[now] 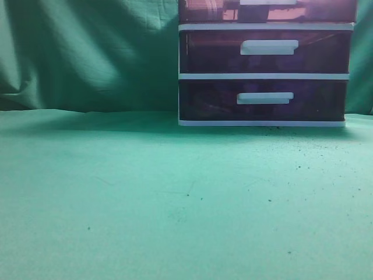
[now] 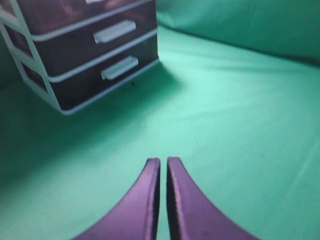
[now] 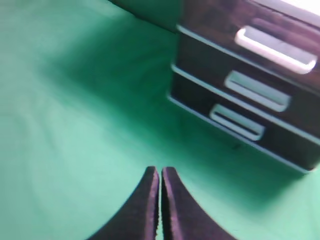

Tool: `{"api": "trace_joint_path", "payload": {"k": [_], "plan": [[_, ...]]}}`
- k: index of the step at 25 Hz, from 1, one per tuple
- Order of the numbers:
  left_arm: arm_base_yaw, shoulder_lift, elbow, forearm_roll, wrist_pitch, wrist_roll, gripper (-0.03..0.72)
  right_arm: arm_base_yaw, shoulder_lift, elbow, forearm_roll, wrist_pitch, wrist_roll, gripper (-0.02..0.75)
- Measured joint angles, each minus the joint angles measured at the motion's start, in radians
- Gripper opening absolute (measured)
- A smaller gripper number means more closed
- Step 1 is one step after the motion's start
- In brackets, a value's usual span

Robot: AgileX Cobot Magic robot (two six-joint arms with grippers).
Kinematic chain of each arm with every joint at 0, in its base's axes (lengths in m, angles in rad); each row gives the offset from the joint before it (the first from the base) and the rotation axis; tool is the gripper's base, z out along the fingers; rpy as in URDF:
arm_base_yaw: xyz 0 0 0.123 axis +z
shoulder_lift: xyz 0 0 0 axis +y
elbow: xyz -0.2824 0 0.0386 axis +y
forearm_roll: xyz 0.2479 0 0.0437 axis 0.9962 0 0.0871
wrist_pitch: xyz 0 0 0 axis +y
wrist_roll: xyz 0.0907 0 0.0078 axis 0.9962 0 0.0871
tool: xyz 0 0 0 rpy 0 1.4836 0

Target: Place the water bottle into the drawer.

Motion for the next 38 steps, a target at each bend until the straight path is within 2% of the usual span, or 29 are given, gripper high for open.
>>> {"api": "trace_joint_path", "payload": {"k": [5, 14, 18, 26, 33, 38], "plan": [[0.000, -0.184, 0.141, 0.000, -0.087, -0.011, 0.000, 0.007, -0.215, 0.211, 0.156, -0.107, -0.052, 0.000], [0.000, -0.357, 0.289, 0.000, -0.111, -0.083, 0.000, 0.007, -0.563, 0.525, 0.536, -0.183, -0.410, 0.000], [0.000, -0.357, 0.331, 0.002, -0.113, -0.087, 0.000, 0.007, -0.659, 0.605, 0.698, -0.214, -0.530, 0.000], [0.000, -0.357, 0.345, 0.006, -0.113, -0.087, 0.000, 0.007, -0.681, 0.616, 0.931, -0.226, -0.552, 0.000], [0.000, -0.357, 0.345, 0.006, -0.113, -0.087, 0.000, 0.007, -0.681, 0.616, 0.981, -0.227, -0.556, 0.000], [0.000, -0.357, 0.345, 0.006, -0.113, -0.087, 0.000, 0.005, -0.683, 0.653, 0.851, -0.339, -0.670, 0.000]]}}
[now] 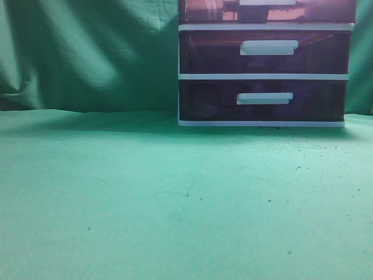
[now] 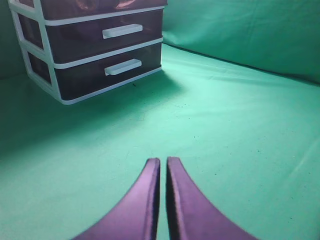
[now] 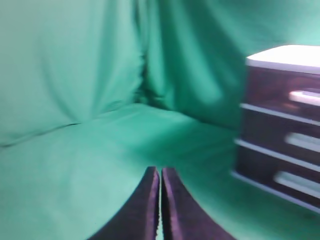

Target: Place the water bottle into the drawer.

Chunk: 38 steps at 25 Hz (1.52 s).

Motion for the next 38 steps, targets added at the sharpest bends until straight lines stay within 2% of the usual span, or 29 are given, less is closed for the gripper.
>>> {"api": "trace_joint_path", "payload": {"k": [3, 5, 11, 13, 15, 20, 38], "plan": [[0.000, -0.001, 0.000, 0.000, 0.000, 0.000, 0.000, -0.055, -0.049, 0.097, -0.073, -0.129, 0.030, 0.000], [0.000, -0.001, 0.000, 0.000, 0.000, 0.000, 0.000, -0.131, -0.117, 0.166, -0.166, -0.153, 0.101, 0.000], [0.000, -0.001, 0.000, 0.000, 0.000, 0.000, 0.000, -0.349, -0.273, 0.310, -0.638, -0.124, 0.593, 0.000], [0.000, -0.001, 0.000, 0.000, 0.000, 0.000, 0.000, -0.405, -0.311, 0.353, -0.755, -0.110, 0.727, 0.000], [0.000, -0.001, 0.000, 0.000, 0.000, -0.001, 0.000, -0.439, -0.327, 0.403, -0.819, -0.110, 0.801, 0.000], [0.000, -0.001, 0.000, 0.000, 0.000, -0.001, 0.000, -0.455, -0.327, 0.492, -0.846, -0.096, 0.837, 0.000], [0.000, -0.001, 0.000, 0.000, 0.000, -0.001, 0.000, -0.455, -0.327, 0.492, -0.846, -0.060, 0.844, 0.000]]}}
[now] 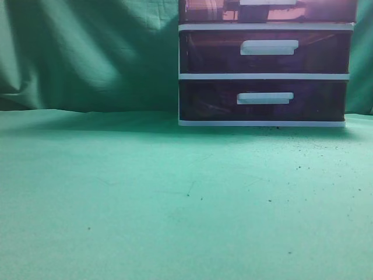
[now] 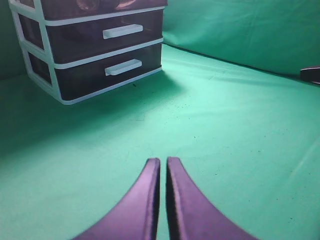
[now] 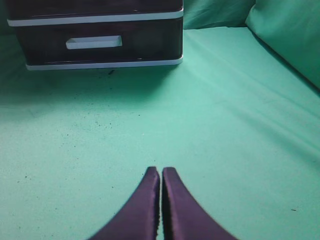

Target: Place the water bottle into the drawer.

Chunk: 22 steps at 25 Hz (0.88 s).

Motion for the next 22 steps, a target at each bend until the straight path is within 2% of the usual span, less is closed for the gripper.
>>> {"api": "trace_joint_path", "payload": {"k": [4, 6, 11, 14, 18, 22], "plan": [[0.024, -0.018, 0.000, 0.046, 0.019, 0.014, 0.000, 0.000, 0.000, 0.000, 0.000, 0.000, 0.000, 0.000], [0.106, -0.043, 0.025, 0.065, 0.024, 0.018, 0.000, 0.000, 0.000, 0.000, 0.000, 0.000, 0.000, 0.000], [0.399, -0.106, 0.186, 0.045, -0.032, 0.018, 0.000, 0.000, 0.000, 0.000, 0.000, 0.000, 0.000, 0.000], [0.511, -0.159, 0.255, 0.022, -0.045, 0.018, 0.000, 0.000, 0.000, 0.000, 0.000, 0.000, -0.002, 0.000], [0.600, -0.190, 0.310, 0.018, -0.058, 0.018, 0.000, 0.000, 0.000, 0.001, 0.000, 0.000, -0.002, 0.000], [0.642, -0.190, 0.310, 0.018, -0.037, 0.018, 0.000, 0.000, 0.000, 0.002, 0.000, 0.000, -0.002, 0.000]]}}
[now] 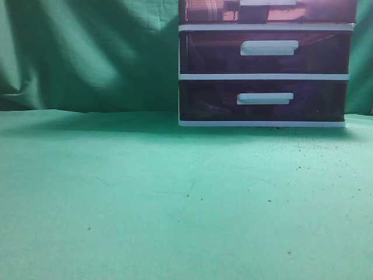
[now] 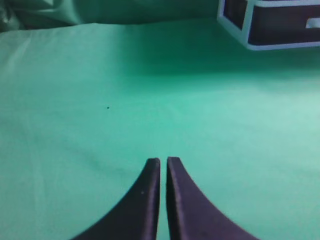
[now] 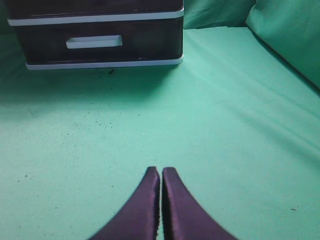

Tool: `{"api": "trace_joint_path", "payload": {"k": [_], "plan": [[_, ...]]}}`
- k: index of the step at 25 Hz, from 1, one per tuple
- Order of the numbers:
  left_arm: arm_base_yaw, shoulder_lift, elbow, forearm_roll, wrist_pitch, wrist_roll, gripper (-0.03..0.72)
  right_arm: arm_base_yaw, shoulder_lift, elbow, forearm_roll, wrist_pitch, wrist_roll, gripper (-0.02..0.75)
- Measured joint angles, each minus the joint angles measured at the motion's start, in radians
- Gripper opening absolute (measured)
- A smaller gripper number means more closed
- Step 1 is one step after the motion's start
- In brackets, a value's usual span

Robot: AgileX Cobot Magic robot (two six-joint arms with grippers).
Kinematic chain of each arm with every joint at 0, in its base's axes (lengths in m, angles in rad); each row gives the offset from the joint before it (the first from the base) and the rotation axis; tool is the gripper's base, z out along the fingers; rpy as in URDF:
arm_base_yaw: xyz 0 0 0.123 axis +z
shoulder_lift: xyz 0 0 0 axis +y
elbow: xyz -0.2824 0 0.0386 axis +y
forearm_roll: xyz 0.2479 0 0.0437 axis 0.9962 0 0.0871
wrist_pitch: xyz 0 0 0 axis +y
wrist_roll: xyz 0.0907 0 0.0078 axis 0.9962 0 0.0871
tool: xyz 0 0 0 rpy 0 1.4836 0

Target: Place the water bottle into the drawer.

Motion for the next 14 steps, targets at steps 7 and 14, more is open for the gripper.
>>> {"api": "trace_joint_path", "payload": {"k": [7, 14], "plan": [[0.004, -0.002, 0.000, 0.009, 0.038, 0.000, 0.000, 0.000, 0.000, 0.000, 0.000, 0.000, 0.000, 0.000], [0.004, -0.002, 0.000, 0.009, 0.039, 0.002, 0.000, 0.000, 0.000, 0.000, 0.000, 0.000, 0.000, 0.000]]}}
